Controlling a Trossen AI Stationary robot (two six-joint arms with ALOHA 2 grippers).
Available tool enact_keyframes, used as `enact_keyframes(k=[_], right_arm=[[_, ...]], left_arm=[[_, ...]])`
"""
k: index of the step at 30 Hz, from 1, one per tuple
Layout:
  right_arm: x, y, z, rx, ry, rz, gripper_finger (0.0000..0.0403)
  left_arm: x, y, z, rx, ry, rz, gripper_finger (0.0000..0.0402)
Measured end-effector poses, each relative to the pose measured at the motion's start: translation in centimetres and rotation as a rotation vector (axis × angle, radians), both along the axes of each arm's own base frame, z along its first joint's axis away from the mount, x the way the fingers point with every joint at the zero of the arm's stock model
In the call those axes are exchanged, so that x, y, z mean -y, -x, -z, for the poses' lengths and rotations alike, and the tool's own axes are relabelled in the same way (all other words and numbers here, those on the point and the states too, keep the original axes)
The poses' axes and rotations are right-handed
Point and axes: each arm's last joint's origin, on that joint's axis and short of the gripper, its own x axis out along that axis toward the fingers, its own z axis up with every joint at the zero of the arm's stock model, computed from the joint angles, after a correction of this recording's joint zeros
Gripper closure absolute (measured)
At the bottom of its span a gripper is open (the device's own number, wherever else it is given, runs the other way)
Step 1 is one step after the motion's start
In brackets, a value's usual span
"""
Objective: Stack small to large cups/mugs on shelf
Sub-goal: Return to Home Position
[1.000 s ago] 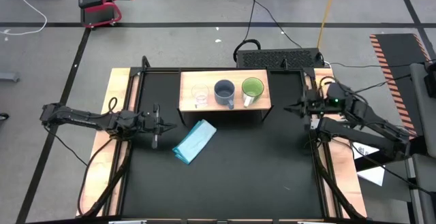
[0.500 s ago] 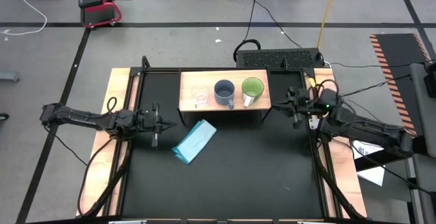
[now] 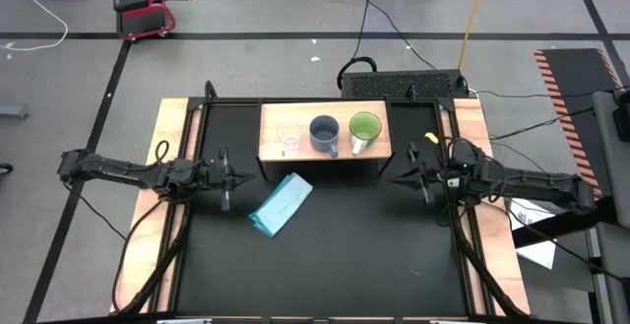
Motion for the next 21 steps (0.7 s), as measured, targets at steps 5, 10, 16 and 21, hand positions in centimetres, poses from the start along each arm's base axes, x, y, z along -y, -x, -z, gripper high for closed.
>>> enact_keyframes(k=[5, 10, 16, 21], right_arm=[[-1.0, 0.0, 0.1, 0.003, 0.053, -0.083, 0.0403], [-2.3, 0.2, 0.0, 0.028, 0.12, -0.181, 0.0403], [-3.1, 0.3, 0.7, -0.036, 0.15, -0.118, 0.0403], [-3.7, 0.4, 0.9, -0.049, 0.195, -0.165, 0.0403]], left_arm=[[-0.1, 0.0, 0.0, 0.0, -0.001, -0.024, 0.04], [0.3, 0.0, 0.0, -0.001, 0.002, 0.009, 0.0401], [1.2, 0.2, 0.0, 0.0, -0.017, 0.004, 0.0401], [2.3, 0.5, 0.0, 0.001, -0.067, 0.021, 0.0401]])
